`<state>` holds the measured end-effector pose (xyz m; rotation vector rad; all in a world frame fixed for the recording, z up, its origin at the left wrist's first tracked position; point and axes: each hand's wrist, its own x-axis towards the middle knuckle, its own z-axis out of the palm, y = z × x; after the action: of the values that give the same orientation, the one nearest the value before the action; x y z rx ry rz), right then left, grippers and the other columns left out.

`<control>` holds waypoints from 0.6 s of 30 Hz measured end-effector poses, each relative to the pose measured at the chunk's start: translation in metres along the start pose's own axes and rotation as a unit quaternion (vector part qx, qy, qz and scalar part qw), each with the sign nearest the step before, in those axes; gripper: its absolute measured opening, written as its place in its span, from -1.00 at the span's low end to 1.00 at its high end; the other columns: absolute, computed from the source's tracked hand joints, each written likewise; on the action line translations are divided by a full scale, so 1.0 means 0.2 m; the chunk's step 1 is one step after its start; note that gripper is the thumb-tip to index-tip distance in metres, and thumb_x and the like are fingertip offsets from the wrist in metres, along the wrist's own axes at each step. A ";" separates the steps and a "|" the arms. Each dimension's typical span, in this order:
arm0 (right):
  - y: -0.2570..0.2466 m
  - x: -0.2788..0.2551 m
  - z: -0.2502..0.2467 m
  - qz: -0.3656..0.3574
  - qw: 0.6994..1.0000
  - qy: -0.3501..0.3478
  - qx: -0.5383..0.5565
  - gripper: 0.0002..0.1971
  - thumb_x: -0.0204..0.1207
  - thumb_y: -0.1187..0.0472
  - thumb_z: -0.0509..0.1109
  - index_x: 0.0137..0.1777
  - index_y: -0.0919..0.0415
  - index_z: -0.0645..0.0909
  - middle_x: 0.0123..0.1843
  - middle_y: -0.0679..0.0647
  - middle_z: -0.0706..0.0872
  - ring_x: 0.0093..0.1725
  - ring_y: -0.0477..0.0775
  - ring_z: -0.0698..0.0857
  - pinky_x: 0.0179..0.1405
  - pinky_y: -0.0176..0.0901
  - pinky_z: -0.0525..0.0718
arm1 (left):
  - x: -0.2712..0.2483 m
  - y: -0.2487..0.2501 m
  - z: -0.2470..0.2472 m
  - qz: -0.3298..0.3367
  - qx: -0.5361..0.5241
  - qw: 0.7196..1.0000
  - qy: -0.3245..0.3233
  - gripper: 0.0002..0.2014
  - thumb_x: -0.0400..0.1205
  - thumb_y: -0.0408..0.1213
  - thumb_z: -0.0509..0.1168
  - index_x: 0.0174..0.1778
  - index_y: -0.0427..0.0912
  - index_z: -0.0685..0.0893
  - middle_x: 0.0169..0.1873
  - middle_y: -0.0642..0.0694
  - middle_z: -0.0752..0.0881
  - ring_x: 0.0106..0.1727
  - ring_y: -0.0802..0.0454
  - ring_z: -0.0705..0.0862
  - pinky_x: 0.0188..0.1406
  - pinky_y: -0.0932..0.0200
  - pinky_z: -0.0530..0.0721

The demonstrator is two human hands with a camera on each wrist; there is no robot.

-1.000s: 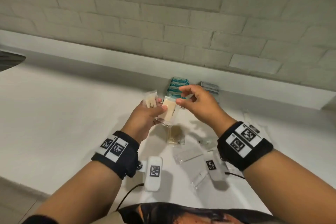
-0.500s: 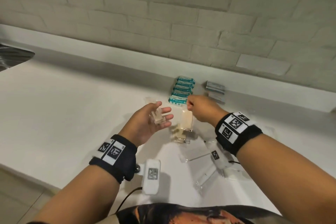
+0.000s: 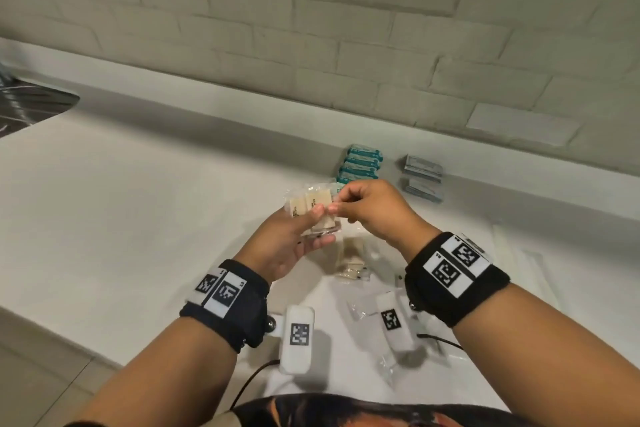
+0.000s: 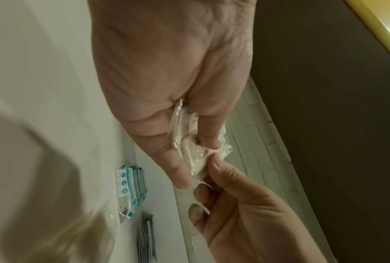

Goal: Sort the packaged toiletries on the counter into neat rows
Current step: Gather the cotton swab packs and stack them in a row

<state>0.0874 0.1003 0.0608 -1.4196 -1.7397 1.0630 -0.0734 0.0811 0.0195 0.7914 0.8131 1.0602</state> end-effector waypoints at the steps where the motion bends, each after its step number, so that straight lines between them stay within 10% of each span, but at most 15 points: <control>1: 0.00 -0.01 -0.01 -0.012 0.999 0.029 -0.015 -0.84 0.38 0.28 0.59 -0.35 0.10 0.69 -0.41 -0.08 0.65 -0.41 -0.14 0.54 -0.29 -0.26 0.55 | 0.01 0.00 0.02 -0.007 0.005 1.000 -0.001 -0.69 0.69 -0.17 0.24 0.23 -0.29 0.64 0.02 -0.21 0.77 0.00 -0.13 0.80 -0.10 0.16 0.81; 5: 0.02 -0.04 -0.10 -0.145 0.959 0.114 -0.215 -0.94 0.39 0.21 0.57 -0.27 0.13 0.76 -0.30 -0.17 0.61 -0.21 -0.13 0.57 -0.06 -0.14 0.53 | 0.03 0.00 0.06 -0.102 -0.012 0.994 0.043 -0.52 0.67 0.15 0.14 -0.05 -0.26 0.61 -0.15 -0.31 0.80 -0.29 -0.11 0.83 -0.35 0.15 0.82; 8: 0.06 -0.09 -0.12 -0.252 0.893 0.061 -0.368 -0.95 0.39 0.17 0.55 -0.18 0.02 0.82 -0.12 -0.13 0.66 -0.02 0.00 0.61 0.06 -0.06 0.40 | 0.03 -0.01 0.07 -0.090 -0.019 0.995 0.050 -0.84 0.65 -0.24 0.32 -0.03 -0.28 0.67 -0.19 -0.17 0.75 -0.33 0.02 0.80 -0.39 0.24 0.78; 14: 0.06 -0.09 -0.14 -0.022 0.997 0.050 -0.053 -0.68 0.44 0.16 0.55 0.20 0.06 0.71 -0.01 -0.06 0.65 -0.19 -0.16 0.59 -0.14 -0.35 0.55 | 0.02 -0.01 0.10 0.048 0.081 0.994 0.060 -0.84 0.62 -0.50 0.30 -0.10 -0.13 0.66 -0.33 0.00 0.79 -0.28 0.06 0.74 -0.36 0.25 0.67; 18: 0.02 -0.05 -0.13 0.014 0.998 0.024 -0.058 -0.92 0.36 0.24 0.61 -0.24 0.16 0.75 -0.37 -0.01 0.70 -0.38 -0.08 0.57 -0.24 -0.19 0.57 | 0.01 -0.01 0.12 0.072 0.150 0.986 0.016 -0.88 0.59 -0.49 0.35 -0.01 -0.24 0.70 -0.27 -0.06 0.78 -0.28 0.07 0.75 -0.30 0.26 0.69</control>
<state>0.1136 0.0961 0.0693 -1.5325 -1.7762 0.9492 -0.0519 0.0785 0.0282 1.1039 0.9674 1.0941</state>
